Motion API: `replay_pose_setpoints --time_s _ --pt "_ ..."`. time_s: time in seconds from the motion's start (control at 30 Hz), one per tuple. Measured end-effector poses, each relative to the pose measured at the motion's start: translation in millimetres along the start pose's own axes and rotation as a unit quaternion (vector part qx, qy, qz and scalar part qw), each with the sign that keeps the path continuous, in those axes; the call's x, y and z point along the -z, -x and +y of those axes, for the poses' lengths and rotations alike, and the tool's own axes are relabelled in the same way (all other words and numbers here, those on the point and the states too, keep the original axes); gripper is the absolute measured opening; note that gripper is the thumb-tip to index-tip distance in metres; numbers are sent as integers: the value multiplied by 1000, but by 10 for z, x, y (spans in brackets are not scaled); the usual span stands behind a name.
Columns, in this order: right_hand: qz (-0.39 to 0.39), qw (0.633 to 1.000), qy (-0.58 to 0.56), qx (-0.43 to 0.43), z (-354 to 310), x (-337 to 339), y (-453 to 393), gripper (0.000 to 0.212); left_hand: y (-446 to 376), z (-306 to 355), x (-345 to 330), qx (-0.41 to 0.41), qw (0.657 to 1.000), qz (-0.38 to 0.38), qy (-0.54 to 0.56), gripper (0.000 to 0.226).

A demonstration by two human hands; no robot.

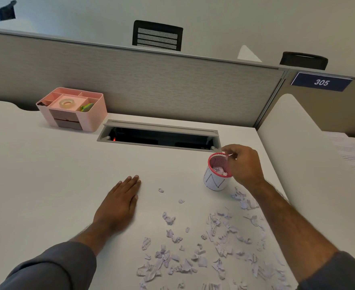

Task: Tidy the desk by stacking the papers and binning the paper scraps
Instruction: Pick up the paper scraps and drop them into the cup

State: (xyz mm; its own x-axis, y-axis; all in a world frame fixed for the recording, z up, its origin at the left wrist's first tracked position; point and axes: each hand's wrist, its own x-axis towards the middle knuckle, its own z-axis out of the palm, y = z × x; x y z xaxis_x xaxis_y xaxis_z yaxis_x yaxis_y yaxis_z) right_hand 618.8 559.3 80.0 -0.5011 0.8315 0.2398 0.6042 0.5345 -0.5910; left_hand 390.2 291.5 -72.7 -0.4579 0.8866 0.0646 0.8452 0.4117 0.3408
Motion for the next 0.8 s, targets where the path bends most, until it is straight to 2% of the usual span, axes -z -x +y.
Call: replay_pose_setpoints --time_s 0.1,0.2,0.33,0.43,0.5,0.6,0.7,0.8 --pt "58 997 -48 18 -7 67 150 20 -4 3 4 3 1000 -2 -5 69" --pt "48 997 -59 16 87 45 418 17 -1 28 22 9 1000 -9 -8 70" --pt "-82 996 -8 -24 383 -92 844 23 49 25 45 12 999 -31 -27 76" --pt "-186 978 95 -27 590 -169 1094 37 132 100 24 22 998 -49 -31 83" --pt "-231 965 120 -16 611 -218 1209 43 195 167 0 25 997 -54 -41 85" --pt "-283 956 79 15 552 -281 1343 45 302 231 -22 25 996 -54 -58 84" --pt "-280 960 22 18 529 -221 1371 43 376 258 -30 26 997 -49 -60 83" --pt "-314 947 64 5 556 -85 1328 68 375 263 -31 22 997 -39 -63 82"
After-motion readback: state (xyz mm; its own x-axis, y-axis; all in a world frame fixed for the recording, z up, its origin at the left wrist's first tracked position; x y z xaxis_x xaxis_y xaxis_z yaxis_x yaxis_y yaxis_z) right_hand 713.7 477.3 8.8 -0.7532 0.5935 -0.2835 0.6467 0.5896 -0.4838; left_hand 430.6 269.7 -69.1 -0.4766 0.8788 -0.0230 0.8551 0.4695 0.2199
